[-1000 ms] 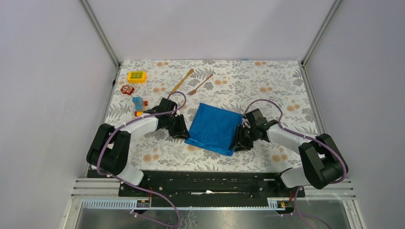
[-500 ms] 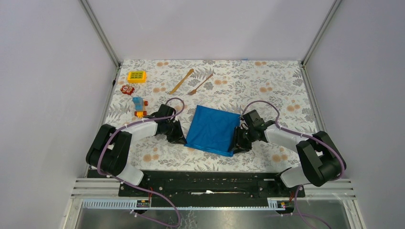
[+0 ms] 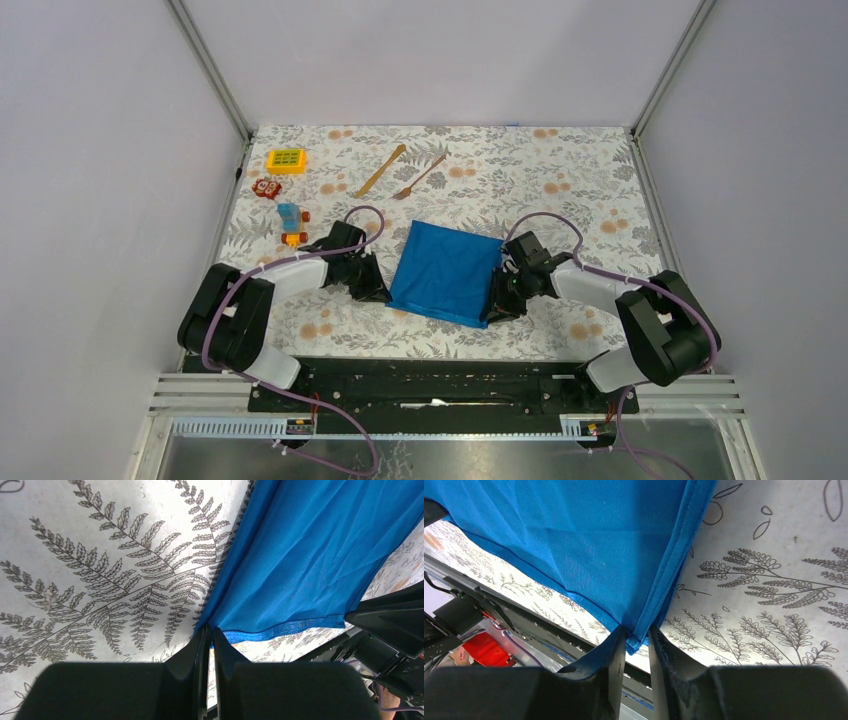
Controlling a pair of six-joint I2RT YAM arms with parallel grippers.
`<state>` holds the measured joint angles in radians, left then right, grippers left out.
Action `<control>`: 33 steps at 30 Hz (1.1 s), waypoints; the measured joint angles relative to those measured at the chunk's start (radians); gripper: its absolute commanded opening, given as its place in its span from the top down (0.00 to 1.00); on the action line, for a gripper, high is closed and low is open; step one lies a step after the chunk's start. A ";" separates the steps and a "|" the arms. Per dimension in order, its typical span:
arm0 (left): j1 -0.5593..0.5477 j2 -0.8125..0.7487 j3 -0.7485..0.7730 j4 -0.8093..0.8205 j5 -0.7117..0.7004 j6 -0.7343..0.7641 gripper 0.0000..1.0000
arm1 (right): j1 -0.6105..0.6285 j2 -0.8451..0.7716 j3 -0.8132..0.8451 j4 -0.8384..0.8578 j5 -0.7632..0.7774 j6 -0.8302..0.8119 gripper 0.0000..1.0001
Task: Fold the napkin into a case and place the utensils inside
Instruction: Smooth out the square-folded napkin at the center of the board.
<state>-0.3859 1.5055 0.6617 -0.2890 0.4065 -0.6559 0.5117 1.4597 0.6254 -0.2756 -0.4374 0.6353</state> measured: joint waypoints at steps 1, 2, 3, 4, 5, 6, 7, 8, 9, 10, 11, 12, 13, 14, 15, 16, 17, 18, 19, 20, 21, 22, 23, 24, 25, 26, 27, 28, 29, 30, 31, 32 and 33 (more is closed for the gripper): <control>0.000 -0.002 -0.003 0.005 0.002 -0.002 0.89 | 0.000 0.000 0.000 -0.001 0.002 0.002 0.74; 0.001 -0.004 -0.006 0.008 0.002 -0.003 0.89 | 0.000 0.000 0.000 0.000 0.003 0.003 0.76; 0.001 -0.006 -0.010 0.014 0.004 -0.005 0.89 | 0.001 0.000 0.000 -0.002 0.005 0.005 0.77; 0.001 -0.007 -0.012 0.017 0.005 -0.006 0.89 | 0.002 -0.001 0.001 -0.005 0.007 0.006 0.79; 0.001 -0.007 -0.014 0.019 0.006 -0.008 0.89 | 0.003 -0.003 0.001 -0.006 0.008 0.007 0.81; 0.001 -0.007 -0.014 0.021 0.008 -0.008 0.89 | 0.005 -0.007 0.002 -0.008 0.009 0.008 0.84; 0.001 -0.007 -0.015 0.022 0.008 -0.008 0.89 | 0.006 -0.011 0.002 -0.011 0.009 0.009 0.85; 0.001 -0.007 -0.015 0.023 0.009 -0.009 0.89 | 0.007 -0.016 0.002 -0.012 0.009 0.010 0.85; 0.001 -0.007 -0.016 0.024 0.010 -0.009 0.89 | 0.008 -0.019 0.002 -0.013 0.010 0.010 0.85; 0.001 -0.007 -0.016 0.025 0.010 -0.010 0.89 | 0.008 -0.019 0.002 -0.012 0.010 0.010 0.85; 0.001 -0.007 -0.016 0.025 0.010 -0.010 0.89 | 0.009 -0.019 0.002 -0.013 0.011 0.010 0.85; 0.001 -0.007 -0.017 0.025 0.010 -0.011 0.89 | 0.010 -0.019 0.002 -0.015 0.019 0.009 0.85; 0.001 -0.007 -0.017 0.025 0.011 -0.011 0.89 | 0.010 -0.019 0.002 -0.016 0.029 0.008 0.85; 0.001 -0.008 -0.018 0.026 0.011 -0.012 0.88 | 0.011 -0.019 0.002 -0.017 0.036 0.006 0.85; 0.001 -0.011 -0.019 0.026 0.010 -0.012 0.86 | 0.011 -0.018 0.002 -0.019 0.044 0.005 0.85; 0.000 -0.013 -0.022 0.027 0.010 -0.013 0.85 | 0.012 -0.018 0.002 -0.019 0.051 0.004 0.83; 0.000 -0.015 -0.024 0.027 0.011 -0.014 0.84 | 0.012 -0.017 0.002 -0.020 0.055 0.002 0.80; 0.000 -0.018 -0.027 0.028 0.012 -0.016 0.82 | 0.012 -0.017 0.002 -0.024 0.062 0.001 0.76; 0.000 -0.020 -0.029 0.028 0.013 -0.018 0.81 | 0.012 -0.017 0.002 -0.028 0.067 0.000 0.72; 0.000 -0.021 -0.030 0.028 0.015 -0.021 0.79 | 0.013 -0.017 0.002 -0.035 0.079 -0.003 0.69; 0.000 -0.022 -0.030 0.028 0.016 -0.024 0.77 | 0.013 -0.017 0.003 -0.042 0.085 -0.004 0.65; 0.000 -0.023 -0.030 0.027 0.018 -0.026 0.76 | 0.013 -0.017 0.010 -0.058 0.090 -0.010 0.62; 0.000 -0.025 -0.030 0.024 0.020 -0.027 0.74 | 0.013 -0.018 0.015 -0.068 0.097 -0.013 0.61; 0.000 -0.027 -0.030 0.020 0.021 -0.027 0.71 | 0.014 -0.019 0.026 -0.086 0.105 -0.020 0.59; 0.000 -0.032 -0.030 0.013 0.023 -0.027 0.69 | 0.014 -0.023 0.034 -0.101 0.115 -0.029 0.57; 0.000 -0.038 -0.029 0.003 0.022 -0.026 0.67 | 0.014 -0.028 0.048 -0.124 0.127 -0.039 0.55; 0.000 -0.046 -0.029 -0.012 0.020 -0.026 0.63 | 0.014 -0.034 0.060 -0.140 0.134 -0.047 0.54; 0.000 -0.055 -0.029 -0.028 0.017 -0.023 0.62 | 0.014 -0.043 0.078 -0.161 0.141 -0.057 0.51; 0.000 -0.065 -0.029 -0.048 0.014 -0.024 0.61 | 0.014 -0.051 0.092 -0.172 0.142 -0.064 0.49; 0.000 -0.078 -0.028 -0.068 0.011 -0.023 0.60 | 0.014 -0.058 0.109 -0.187 0.143 -0.072 0.47; 0.000 -0.091 -0.026 -0.087 0.007 -0.022 0.58 | 0.014 -0.066 0.127 -0.199 0.144 -0.080 0.45; 0.000 -0.101 -0.024 -0.101 0.005 -0.020 0.57 | 0.014 -0.072 0.148 -0.212 0.145 -0.088 0.43; -0.001 -0.113 -0.017 -0.123 0.000 -0.017 0.56 | 0.016 -0.077 0.162 -0.218 0.145 -0.093 0.41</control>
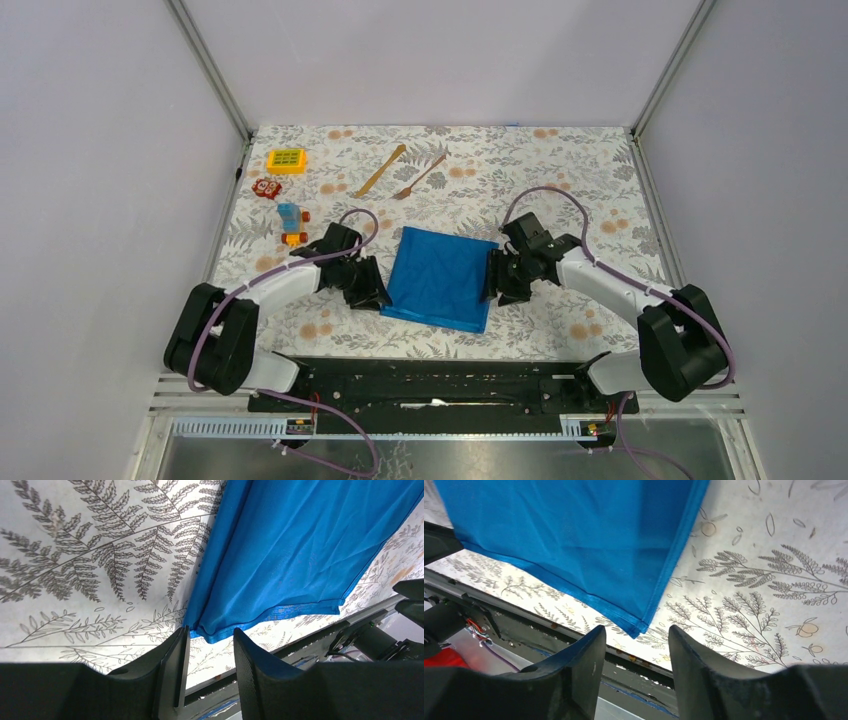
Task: Fold the napkin into a case and place the utensils inside
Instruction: Smooth out the square-folded napkin at the center of the board.
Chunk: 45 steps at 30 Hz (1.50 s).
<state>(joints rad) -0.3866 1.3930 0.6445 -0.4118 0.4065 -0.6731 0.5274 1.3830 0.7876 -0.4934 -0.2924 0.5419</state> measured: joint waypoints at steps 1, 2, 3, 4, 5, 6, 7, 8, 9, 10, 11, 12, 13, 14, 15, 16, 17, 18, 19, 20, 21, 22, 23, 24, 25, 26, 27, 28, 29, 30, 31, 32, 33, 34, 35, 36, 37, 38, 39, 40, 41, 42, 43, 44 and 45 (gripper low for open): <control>0.000 -0.009 0.009 -0.020 -0.006 0.003 0.55 | 0.002 -0.003 0.012 -0.003 0.000 -0.003 0.39; 0.000 -0.014 0.018 -0.034 -0.014 0.008 0.55 | 0.005 -0.003 0.025 -0.006 0.000 -0.008 0.38; 0.000 -0.018 0.030 -0.050 -0.022 0.012 0.54 | 0.009 -0.003 0.036 -0.006 -0.004 -0.012 0.37; 0.000 -0.019 0.042 -0.060 -0.027 0.015 0.52 | 0.013 -0.002 0.044 -0.005 -0.009 -0.014 0.36; 0.002 -0.019 0.056 -0.073 -0.033 0.019 0.51 | 0.017 0.001 0.050 -0.002 -0.017 -0.015 0.35; 0.002 -0.019 0.065 -0.077 -0.035 0.023 0.50 | 0.020 0.010 0.057 0.006 -0.029 -0.015 0.34; 0.003 -0.020 0.076 -0.086 -0.038 0.024 0.49 | 0.023 0.021 0.061 0.014 -0.042 -0.014 0.33; 0.004 -0.022 0.083 -0.092 -0.040 0.024 0.49 | 0.025 0.035 0.062 0.029 -0.055 -0.013 0.33; 0.005 -0.025 0.092 -0.100 -0.042 0.025 0.48 | 0.026 0.050 0.062 0.041 -0.069 -0.011 0.33; 0.006 -0.030 0.101 -0.107 -0.043 0.025 0.48 | 0.027 0.066 0.062 0.053 -0.079 -0.010 0.33; 0.006 -0.035 0.111 -0.113 -0.043 0.024 0.47 | 0.027 0.080 0.062 0.064 -0.093 -0.007 0.34; 0.007 -0.040 0.122 -0.115 -0.043 0.023 0.47 | 0.028 0.093 0.062 0.077 -0.102 -0.003 0.34; 0.007 -0.045 0.133 -0.111 -0.042 0.021 0.47 | 0.028 0.106 0.062 0.091 -0.114 0.001 0.36; 0.007 -0.048 0.142 -0.106 -0.037 0.017 0.50 | 0.028 0.116 0.061 0.105 -0.122 0.005 0.38; 0.007 -0.051 0.149 -0.093 -0.026 0.011 0.53 | 0.029 0.123 0.060 0.119 -0.130 0.009 0.42; 0.007 -0.050 0.153 -0.078 -0.012 0.003 0.57 | 0.029 0.128 0.058 0.129 -0.137 0.010 0.46; 0.007 -0.047 0.154 -0.061 0.002 -0.006 0.60 | 0.029 0.131 0.054 0.142 -0.141 0.013 0.50; 0.007 -0.041 0.155 -0.048 0.016 -0.013 0.61 | 0.029 0.133 0.047 0.158 -0.145 0.017 0.53; 0.006 -0.027 0.156 -0.019 0.037 -0.021 0.62 | 0.029 0.135 0.038 0.171 -0.147 0.020 0.56; 0.006 -0.019 0.156 -0.007 0.044 -0.029 0.64 | 0.029 0.137 0.028 0.183 -0.148 0.025 0.59; 0.005 -0.009 0.156 0.006 0.055 -0.034 0.67 | 0.029 0.140 0.018 0.195 -0.150 0.031 0.61; 0.003 0.004 0.156 0.023 0.066 -0.039 0.69 | 0.029 0.146 0.008 0.204 -0.155 0.037 0.63; 0.000 0.018 0.156 0.039 0.075 -0.045 0.70 | 0.029 0.151 0.000 0.209 -0.157 0.039 0.64; -0.003 0.029 0.154 0.051 0.081 -0.049 0.71 | 0.029 0.157 -0.008 0.216 -0.161 0.041 0.64; -0.007 0.041 0.150 0.072 0.089 -0.054 0.72 | 0.029 0.161 -0.018 0.222 -0.163 0.043 0.64; -0.012 0.049 0.143 0.083 0.092 -0.056 0.72 | 0.029 0.163 -0.030 0.227 -0.164 0.045 0.65; -0.017 0.053 0.129 0.099 0.093 -0.058 0.72 | 0.029 0.164 -0.039 0.230 -0.165 0.045 0.65; -0.020 0.055 0.116 0.103 0.093 -0.059 0.72 | 0.029 0.166 -0.047 0.235 -0.166 0.047 0.65; -0.024 0.055 0.095 0.112 0.092 -0.059 0.73 | 0.029 0.170 -0.059 0.245 -0.167 0.050 0.66; -0.025 0.055 0.077 0.116 0.091 -0.058 0.73 | 0.029 0.174 -0.066 0.249 -0.170 0.051 0.66; -0.026 0.055 0.060 0.118 0.088 -0.058 0.73 | 0.029 0.178 -0.078 0.261 -0.173 0.056 0.66; -0.026 0.055 0.037 0.121 0.083 -0.058 0.74 | 0.029 0.182 -0.090 0.274 -0.181 0.063 0.66; -0.026 0.055 0.012 0.123 0.077 -0.058 0.74 | 0.029 0.182 -0.098 0.285 -0.192 0.068 0.66; -0.026 0.056 -0.007 0.125 0.071 -0.058 0.74 | 0.029 0.181 -0.106 0.299 -0.200 0.071 0.66; -0.026 0.055 -0.029 0.128 0.061 -0.058 0.74 | 0.029 0.182 -0.114 0.315 -0.211 0.077 0.66; -0.026 0.055 -0.047 0.132 0.057 -0.062 0.74 | 0.029 0.182 -0.122 0.328 -0.219 0.082 0.66; -0.024 0.053 -0.061 0.139 0.064 -0.069 0.74 | 0.029 0.182 -0.129 0.339 -0.226 0.086 0.67; -0.024 0.046 -0.068 0.149 0.065 -0.073 0.74 | 0.029 0.182 -0.135 0.351 -0.232 0.090 0.67; -0.024 0.038 -0.077 0.159 0.062 -0.076 0.74 | 0.029 0.181 -0.141 0.362 -0.238 0.094 0.67; -0.024 0.031 -0.084 0.169 0.060 -0.079 0.74 | 0.029 0.181 -0.147 0.373 -0.245 0.097 0.67; -0.024 0.026 -0.091 0.177 0.058 -0.083 0.74 | 0.029 0.181 -0.152 0.381 -0.249 0.100 0.67; -0.024 0.021 -0.097 0.183 0.056 -0.086 0.74 | 0.029 0.181 -0.156 0.388 -0.251 0.103 0.67; -0.024 0.017 -0.102 0.189 0.056 -0.089 0.74 | 0.029 0.181 -0.157 0.389 -0.251 0.104 0.67; -0.024 0.014 -0.105 0.193 0.055 -0.092 0.74 | 0.028 0.181 -0.157 0.388 -0.249 0.104 0.67; -0.024 0.013 -0.108 0.198 0.055 -0.093 0.74 | 0.028 0.180 -0.156 0.386 -0.245 0.105 0.67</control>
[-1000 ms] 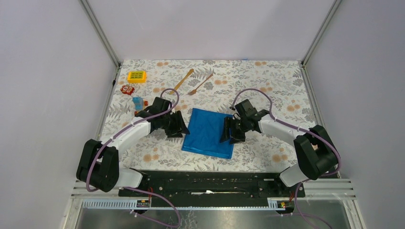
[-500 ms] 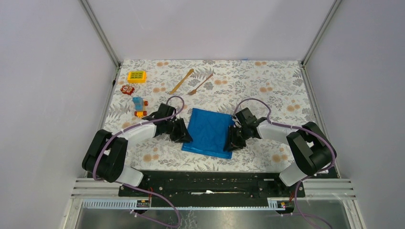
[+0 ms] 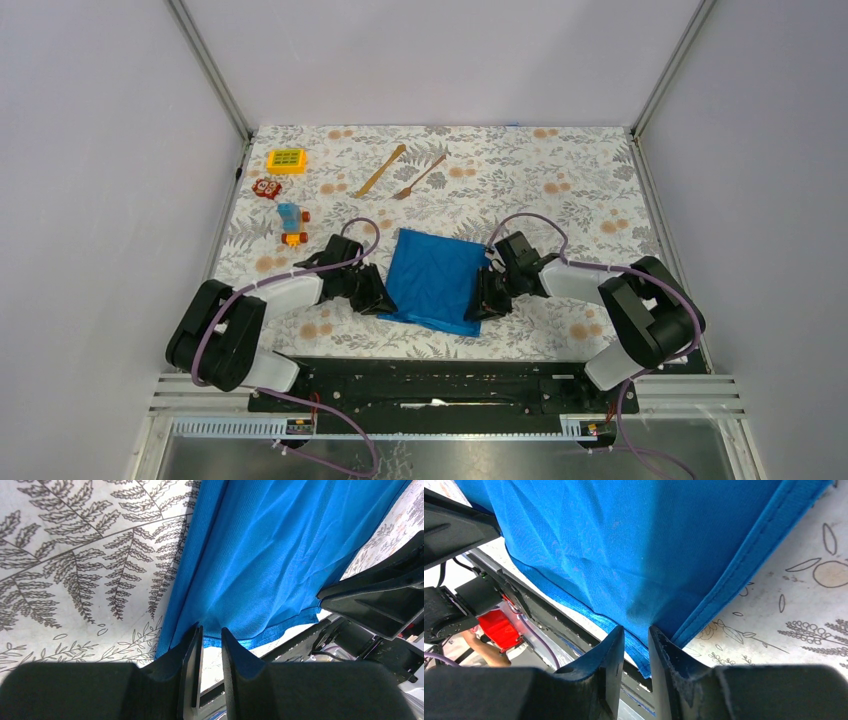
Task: Fold the napkin into a case and place the utensils inside
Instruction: Smooth out the square-folded napkin at the center of the board.
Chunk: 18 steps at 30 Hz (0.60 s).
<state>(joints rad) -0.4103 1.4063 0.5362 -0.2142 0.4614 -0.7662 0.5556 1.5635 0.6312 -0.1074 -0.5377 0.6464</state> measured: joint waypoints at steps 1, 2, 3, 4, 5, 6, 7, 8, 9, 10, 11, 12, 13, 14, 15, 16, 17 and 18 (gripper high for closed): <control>0.000 -0.001 -0.002 0.001 0.000 -0.002 0.74 | 0.000 0.000 0.002 -0.006 0.005 0.000 0.67; 0.000 -0.002 -0.003 0.003 0.000 -0.003 0.74 | 0.001 0.000 0.007 -0.016 0.014 0.001 0.66; 0.000 -0.003 -0.004 0.005 0.000 -0.004 0.73 | 0.002 0.000 0.014 -0.028 0.026 0.001 0.66; 0.000 -0.003 -0.005 0.006 0.000 -0.005 0.73 | 0.004 0.000 0.024 -0.045 0.043 0.000 0.65; 0.000 -0.004 -0.006 0.008 0.000 -0.006 0.73 | 0.005 -0.002 0.032 -0.061 0.058 0.000 0.63; 0.000 -0.004 -0.006 0.008 0.001 -0.007 0.73 | 0.003 -0.004 0.039 -0.076 0.074 -0.001 0.60; 0.000 -0.004 -0.006 0.008 0.002 -0.008 0.73 | -0.001 -0.010 0.044 -0.089 0.091 -0.001 0.57; 0.000 -0.004 -0.006 0.010 0.002 -0.010 0.73 | -0.004 -0.016 0.048 -0.100 0.106 0.000 0.53; 0.000 -0.004 -0.006 0.010 0.002 -0.010 0.73 | -0.006 -0.022 0.053 -0.113 0.120 0.000 0.48; 0.000 -0.004 -0.006 0.011 0.002 -0.011 0.73 | -0.008 -0.029 0.060 -0.125 0.137 0.000 0.44; -0.001 -0.004 -0.008 0.014 0.003 -0.012 0.73 | -0.009 -0.035 0.065 -0.133 0.151 0.000 0.41; -0.004 -0.004 -0.009 0.019 0.006 -0.012 0.73 | -0.009 -0.042 0.075 -0.145 0.163 -0.005 0.39; -0.006 -0.004 -0.009 0.021 0.007 -0.012 0.72 | -0.009 -0.049 0.083 -0.154 0.179 -0.011 0.37; -0.006 -0.004 -0.010 0.021 0.008 -0.012 0.72 | -0.010 -0.056 0.094 -0.173 0.193 -0.024 0.35; -0.007 -0.004 -0.010 0.021 0.009 -0.012 0.70 | -0.010 -0.063 0.104 -0.191 0.214 -0.042 0.33; -0.006 -0.005 -0.010 0.021 0.010 -0.012 0.68 | -0.010 -0.068 0.116 -0.216 0.239 -0.063 0.32; -0.006 -0.006 -0.009 0.019 0.011 -0.013 0.67 | -0.011 -0.070 0.127 -0.236 0.251 -0.079 0.31; -0.006 -0.011 -0.008 0.012 0.010 -0.011 0.63 | -0.011 -0.071 0.142 -0.256 0.258 -0.095 0.30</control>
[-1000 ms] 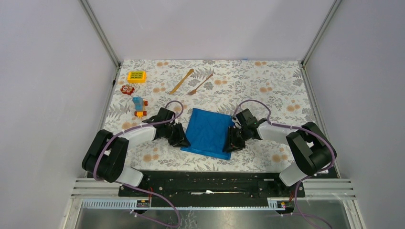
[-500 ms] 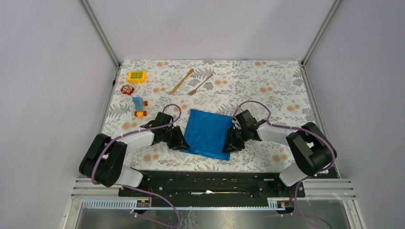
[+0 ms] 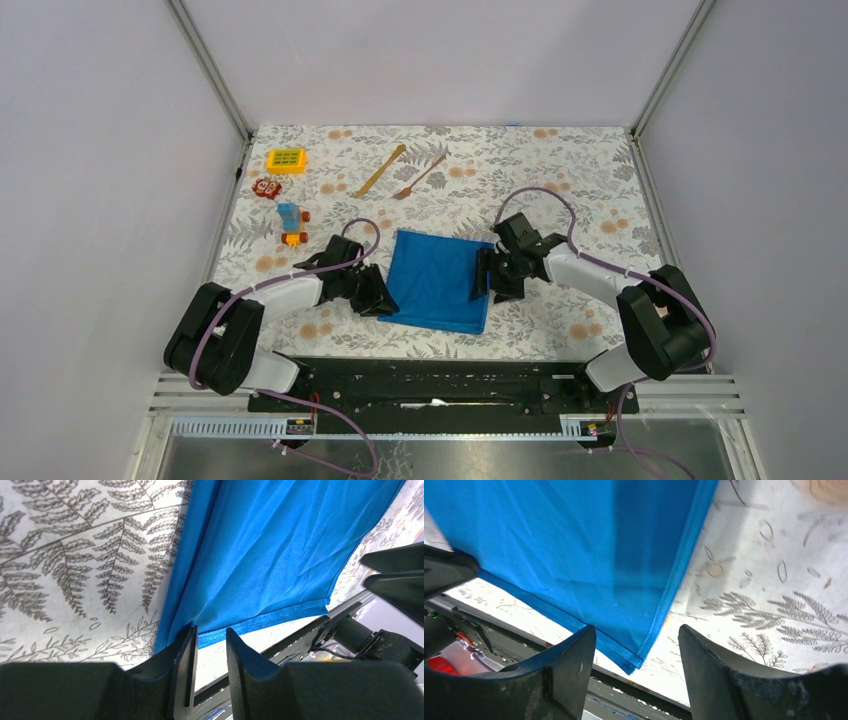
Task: Fold the napkin into a case and place the utensils inside
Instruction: Smooth out the square-folded napkin at the center of the board.
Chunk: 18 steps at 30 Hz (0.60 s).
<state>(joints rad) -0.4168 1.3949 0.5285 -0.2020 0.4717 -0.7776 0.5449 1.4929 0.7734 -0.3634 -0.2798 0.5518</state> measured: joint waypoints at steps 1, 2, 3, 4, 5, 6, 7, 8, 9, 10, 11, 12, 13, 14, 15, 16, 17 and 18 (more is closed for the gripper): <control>0.000 -0.007 0.002 -0.014 -0.001 0.002 0.61 | 0.000 0.000 0.027 -0.016 0.001 -0.018 0.30; 0.000 -0.015 0.006 -0.033 -0.003 0.004 0.59 | 0.002 0.002 0.048 -0.021 -0.003 -0.026 0.30; 0.000 -0.026 0.013 -0.060 -0.008 0.008 0.58 | 0.004 0.008 0.082 -0.023 -0.013 -0.035 0.29; 0.000 -0.035 0.022 -0.082 -0.011 0.013 0.56 | 0.005 0.020 0.116 -0.019 -0.026 -0.039 0.29; 0.000 -0.047 0.037 -0.113 -0.014 0.016 0.52 | 0.006 0.041 0.157 -0.008 -0.042 -0.040 0.29; 0.000 -0.058 0.053 -0.136 -0.017 0.018 0.49 | 0.006 0.066 0.192 0.011 -0.062 -0.040 0.29; 0.000 -0.072 0.074 -0.161 -0.022 0.021 0.46 | 0.006 0.097 0.228 0.034 -0.085 -0.038 0.30; 0.001 -0.084 0.095 -0.179 -0.027 0.024 0.45 | 0.007 0.135 0.263 0.070 -0.112 -0.030 0.30; 0.001 -0.094 0.113 -0.188 -0.032 0.029 0.45 | 0.008 0.171 0.288 0.099 -0.135 -0.022 0.31; 0.002 -0.106 0.134 -0.197 -0.040 0.031 0.45 | 0.010 0.210 0.315 0.128 -0.160 -0.010 0.32; 0.005 -0.115 0.149 -0.201 -0.048 0.034 0.45 | 0.012 0.251 0.339 0.156 -0.183 0.005 0.34; 0.008 -0.120 0.158 -0.203 -0.056 0.037 0.45 | 0.016 0.288 0.359 0.178 -0.199 0.018 0.36; 0.013 -0.120 0.161 -0.203 -0.061 0.042 0.45 | 0.020 0.322 0.378 0.196 -0.212 0.030 0.39; 0.017 -0.119 0.161 -0.206 -0.069 0.045 0.46 | 0.027 0.356 0.401 0.212 -0.221 0.042 0.43; 0.022 -0.115 0.159 -0.214 -0.077 0.048 0.46 | 0.035 0.388 0.425 0.226 -0.231 0.052 0.46; 0.027 -0.109 0.151 -0.215 -0.085 0.052 0.46 | 0.043 0.415 0.448 0.238 -0.240 0.064 0.49; 0.031 -0.103 0.141 -0.216 -0.092 0.054 0.47 | 0.051 0.441 0.470 0.255 -0.249 0.075 0.52; 0.035 -0.097 0.128 -0.215 -0.097 0.056 0.48 | 0.060 0.467 0.492 0.277 -0.263 0.088 0.54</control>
<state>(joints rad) -0.3817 1.2984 0.6567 -0.4171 0.3744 -0.7212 0.6048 1.9594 1.2659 -0.0864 -0.5430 0.6395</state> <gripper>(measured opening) 0.539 0.521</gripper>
